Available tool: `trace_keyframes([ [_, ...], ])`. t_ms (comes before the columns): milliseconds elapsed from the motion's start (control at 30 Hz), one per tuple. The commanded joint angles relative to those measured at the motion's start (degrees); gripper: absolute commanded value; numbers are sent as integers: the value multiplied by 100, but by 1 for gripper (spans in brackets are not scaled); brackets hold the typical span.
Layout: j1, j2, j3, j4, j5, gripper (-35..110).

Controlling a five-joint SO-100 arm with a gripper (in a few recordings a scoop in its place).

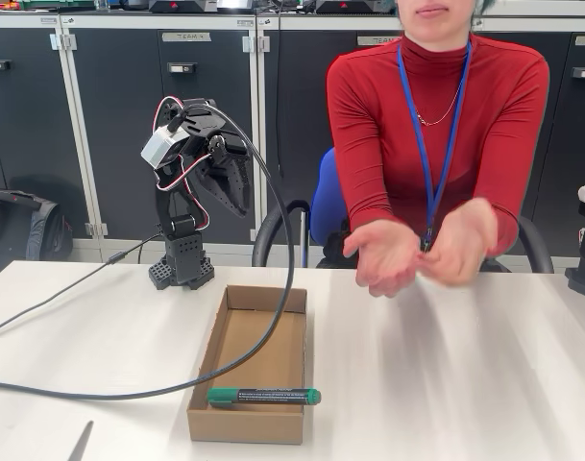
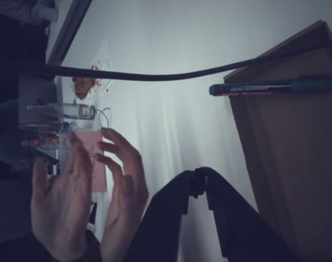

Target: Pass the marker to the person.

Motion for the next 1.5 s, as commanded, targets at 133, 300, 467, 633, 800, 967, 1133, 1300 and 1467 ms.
trace_keyframes([
  [133, -79, -114, 35, -686, -325, -5],
  [300, 26, -290, 299, -756, -439, -5],
  [467, 141, -264, 1063, -1564, -343, -5],
  [633, 255, -404, 1468, -2127, -158, -5],
  [800, 422, -589, 1705, -2461, 114, -5],
  [967, 712, -809, 2030, -3041, 475, -5],
  [1133, 1020, -1072, 2426, -3621, 782, -5],
  [1300, 1063, -1274, 2681, -3691, 747, -5],
  [1467, 958, -1503, 2698, -3384, 650, -5],
])
